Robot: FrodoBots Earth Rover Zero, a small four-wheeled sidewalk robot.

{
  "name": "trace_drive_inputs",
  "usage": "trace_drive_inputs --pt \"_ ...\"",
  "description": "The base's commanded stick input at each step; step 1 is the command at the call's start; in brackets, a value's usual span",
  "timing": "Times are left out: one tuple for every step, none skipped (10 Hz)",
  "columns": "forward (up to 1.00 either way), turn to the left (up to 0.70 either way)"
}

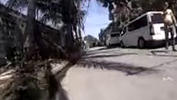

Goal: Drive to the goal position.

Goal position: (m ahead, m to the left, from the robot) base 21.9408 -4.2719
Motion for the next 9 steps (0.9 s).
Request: trace_drive_inputs --pt "0.52 0.03" --pt "0.52 0.03" --pt "0.52 0.02" --pt "0.53 0.01" --pt "0.53 0.01" --pt "0.53 0.0" --pt "0.53 0.0" --pt "0.54 0.0" --pt "0.56 0.0"
